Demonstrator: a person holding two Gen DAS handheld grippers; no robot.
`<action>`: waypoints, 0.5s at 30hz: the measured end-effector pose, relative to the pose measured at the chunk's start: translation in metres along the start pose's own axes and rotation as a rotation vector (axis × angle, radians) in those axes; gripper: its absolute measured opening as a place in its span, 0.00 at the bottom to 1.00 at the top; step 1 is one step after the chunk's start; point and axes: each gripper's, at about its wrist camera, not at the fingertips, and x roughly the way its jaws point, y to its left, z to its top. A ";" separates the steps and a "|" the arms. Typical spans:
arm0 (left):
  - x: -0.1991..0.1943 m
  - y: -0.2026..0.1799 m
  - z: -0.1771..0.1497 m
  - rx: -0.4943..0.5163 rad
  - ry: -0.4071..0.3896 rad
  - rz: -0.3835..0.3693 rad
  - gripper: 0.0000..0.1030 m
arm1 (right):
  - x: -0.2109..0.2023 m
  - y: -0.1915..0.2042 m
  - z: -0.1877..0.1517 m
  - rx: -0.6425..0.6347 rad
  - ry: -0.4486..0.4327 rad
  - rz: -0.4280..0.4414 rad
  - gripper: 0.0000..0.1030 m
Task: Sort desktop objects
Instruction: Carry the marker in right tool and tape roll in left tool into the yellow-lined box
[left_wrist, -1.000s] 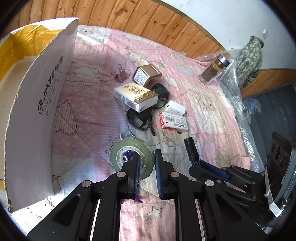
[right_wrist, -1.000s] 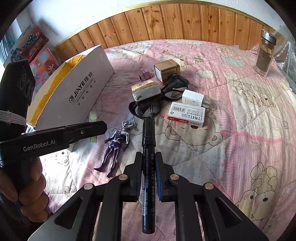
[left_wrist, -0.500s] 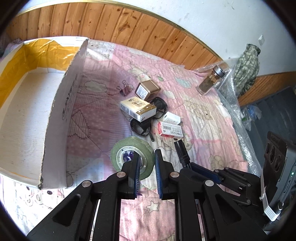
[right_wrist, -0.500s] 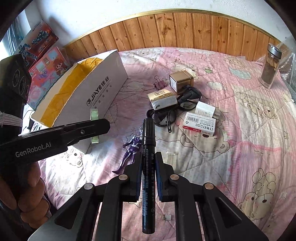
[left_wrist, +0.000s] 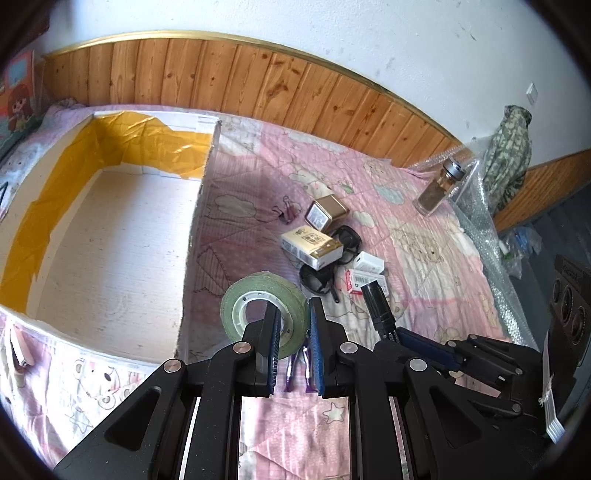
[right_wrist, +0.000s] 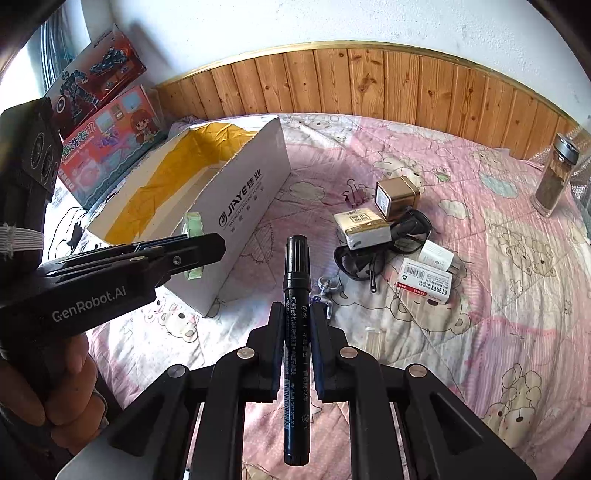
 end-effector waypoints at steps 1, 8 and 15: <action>-0.003 0.002 0.001 -0.002 -0.005 0.005 0.15 | -0.001 0.004 0.002 -0.009 -0.002 0.001 0.14; -0.022 0.017 0.006 -0.035 -0.046 0.020 0.15 | -0.008 0.028 0.015 -0.062 -0.019 0.015 0.14; -0.035 0.033 0.010 -0.067 -0.075 0.044 0.15 | -0.011 0.052 0.031 -0.112 -0.032 0.035 0.14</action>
